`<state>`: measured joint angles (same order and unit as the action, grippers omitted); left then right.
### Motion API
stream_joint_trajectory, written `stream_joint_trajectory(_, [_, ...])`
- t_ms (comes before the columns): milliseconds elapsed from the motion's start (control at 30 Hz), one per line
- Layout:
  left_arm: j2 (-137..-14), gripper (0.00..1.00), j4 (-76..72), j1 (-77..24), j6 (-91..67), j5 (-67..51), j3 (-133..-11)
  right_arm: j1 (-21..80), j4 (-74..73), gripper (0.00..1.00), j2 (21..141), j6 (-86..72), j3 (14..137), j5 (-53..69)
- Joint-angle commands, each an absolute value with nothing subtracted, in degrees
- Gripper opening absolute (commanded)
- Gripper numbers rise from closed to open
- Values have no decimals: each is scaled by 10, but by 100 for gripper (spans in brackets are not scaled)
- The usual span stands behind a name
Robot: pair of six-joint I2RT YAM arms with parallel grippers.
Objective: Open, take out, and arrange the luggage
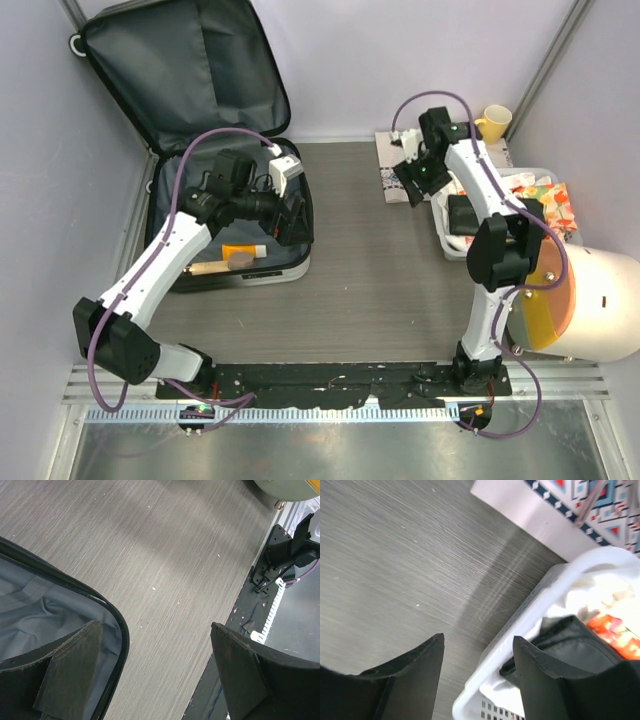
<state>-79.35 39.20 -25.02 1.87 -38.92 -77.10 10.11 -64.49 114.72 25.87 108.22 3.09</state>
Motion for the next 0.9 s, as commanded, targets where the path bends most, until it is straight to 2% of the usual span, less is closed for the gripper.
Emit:
stream_joint_trajectory(0, [-800,93,369,-250,18,-416,-787,100,-718,65,1018,246,1182,94])
stream_joint_trajectory(133, [-804,93,367,-258,22,-419,-787,88,-728,67,933,264,1166,0])
stream_joint_trajectory(167, [-806,93,367,-264,22,-419,-787,77,-727,67,922,272,1158,-72])
stream_joint_trajectory(200, [-806,93,365,-267,23,-418,-787,63,-729,67,910,276,1144,-94])
stream_joint_trajectory(300, [-808,93,360,-293,36,-403,-788,-21,-749,66,876,297,1116,-141])
stream_joint_trajectory(333, [-809,93,360,-306,40,-399,-792,-71,-749,66,850,304,1104,-143])
stream_joint_trajectory(500, [-820,93,358,-324,35,-397,-800,-174,-793,69,777,325,1035,-91])
stream_joint_trajectory(667, [-824,93,326,-353,16,-396,-793,-192,-795,71,694,280,928,-81])
stream_joint_trajectory(867, [-853,93,288,-424,4,-360,-787,-192,-795,70,680,223,860,-67])
